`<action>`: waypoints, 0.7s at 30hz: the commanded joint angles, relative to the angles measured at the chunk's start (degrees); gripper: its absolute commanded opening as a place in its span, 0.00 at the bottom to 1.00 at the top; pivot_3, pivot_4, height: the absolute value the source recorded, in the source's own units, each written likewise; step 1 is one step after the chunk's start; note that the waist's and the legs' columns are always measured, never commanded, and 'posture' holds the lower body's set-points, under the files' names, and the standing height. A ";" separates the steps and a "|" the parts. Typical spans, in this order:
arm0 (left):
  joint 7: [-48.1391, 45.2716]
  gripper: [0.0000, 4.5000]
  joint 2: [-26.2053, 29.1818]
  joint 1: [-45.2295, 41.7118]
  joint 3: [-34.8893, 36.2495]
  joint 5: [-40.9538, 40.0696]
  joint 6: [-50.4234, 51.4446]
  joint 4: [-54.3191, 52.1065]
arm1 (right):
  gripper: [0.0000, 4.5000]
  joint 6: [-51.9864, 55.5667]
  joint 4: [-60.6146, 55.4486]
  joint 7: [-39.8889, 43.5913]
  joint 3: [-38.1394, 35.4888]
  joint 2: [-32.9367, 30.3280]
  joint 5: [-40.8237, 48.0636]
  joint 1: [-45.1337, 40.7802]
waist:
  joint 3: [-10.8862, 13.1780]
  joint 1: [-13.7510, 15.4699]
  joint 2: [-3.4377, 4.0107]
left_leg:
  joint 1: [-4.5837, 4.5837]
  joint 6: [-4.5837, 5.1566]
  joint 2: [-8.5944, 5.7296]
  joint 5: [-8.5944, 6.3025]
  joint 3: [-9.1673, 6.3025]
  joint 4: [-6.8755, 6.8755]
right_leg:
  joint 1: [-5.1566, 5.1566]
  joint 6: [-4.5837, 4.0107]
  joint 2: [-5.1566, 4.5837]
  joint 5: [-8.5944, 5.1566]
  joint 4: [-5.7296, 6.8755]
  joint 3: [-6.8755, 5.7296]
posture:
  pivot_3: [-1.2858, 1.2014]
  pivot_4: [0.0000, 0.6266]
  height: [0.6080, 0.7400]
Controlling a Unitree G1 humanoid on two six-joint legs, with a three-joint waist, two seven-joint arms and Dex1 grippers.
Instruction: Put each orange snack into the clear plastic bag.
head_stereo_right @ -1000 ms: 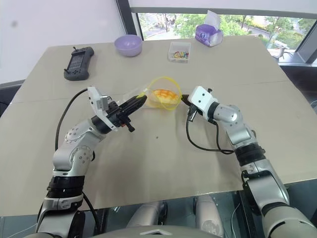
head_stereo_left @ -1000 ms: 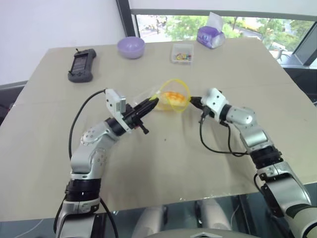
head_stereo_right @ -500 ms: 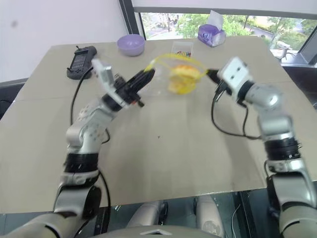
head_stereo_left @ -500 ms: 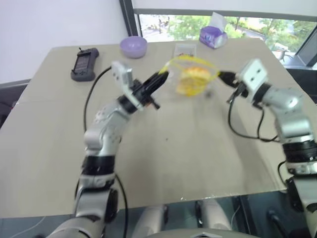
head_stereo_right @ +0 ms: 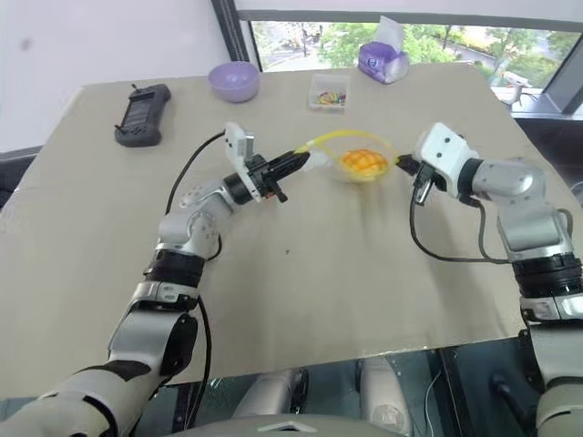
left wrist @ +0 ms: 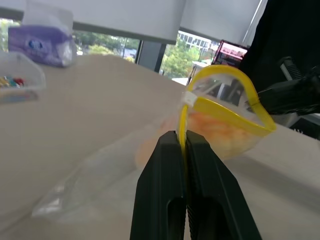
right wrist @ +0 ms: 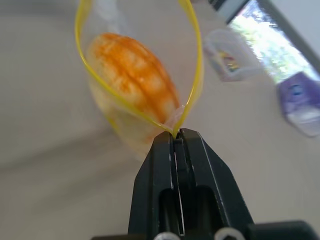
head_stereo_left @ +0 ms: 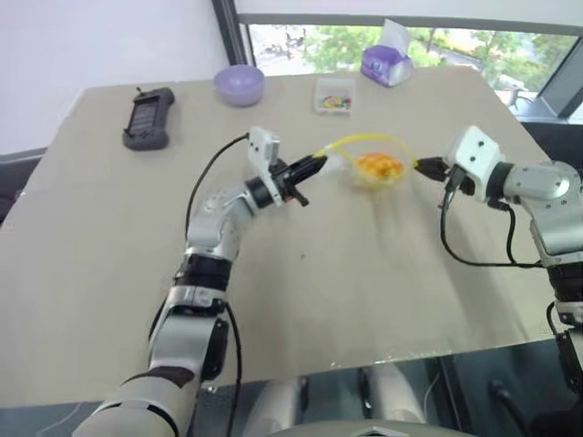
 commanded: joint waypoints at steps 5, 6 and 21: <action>1.11 0.00 0.00 2.55 3.26 4.37 -17.49 -1.01 | 0.01 -7.81 -4.67 -9.18 -4.82 -1.73 -3.37 2.47 | -0.01 -0.12 0.00 | -0.01 0.00 0.00 0.00 0.03 -0.03 | -0.02 0.02 -0.03 0.00 -0.12 0.05 | 0.52 0.24 1.00; -0.56 0.00 0.49 5.79 2.41 4.82 -18.77 -3.33 | 0.01 -7.18 -8.21 -9.46 -4.85 -1.67 -3.55 6.54 | -0.02 -0.15 -0.01 | -0.02 0.00 0.02 0.00 0.05 -0.05 | -0.05 0.01 -0.03 0.00 -0.13 0.01 | 0.52 0.24 1.00; -4.06 0.00 10.32 31.61 -3.58 13.05 -26.82 -25.92 | 0.25 6.65 -38.02 -15.86 -3.55 5.91 -8.55 42.65 | 0.16 0.94 0.20 | 2.08 0.37 0.17 -0.17 0.23 -0.15 | 2.03 0.06 0.18 0.56 -0.49 -0.04 | 0.52 0.24 1.00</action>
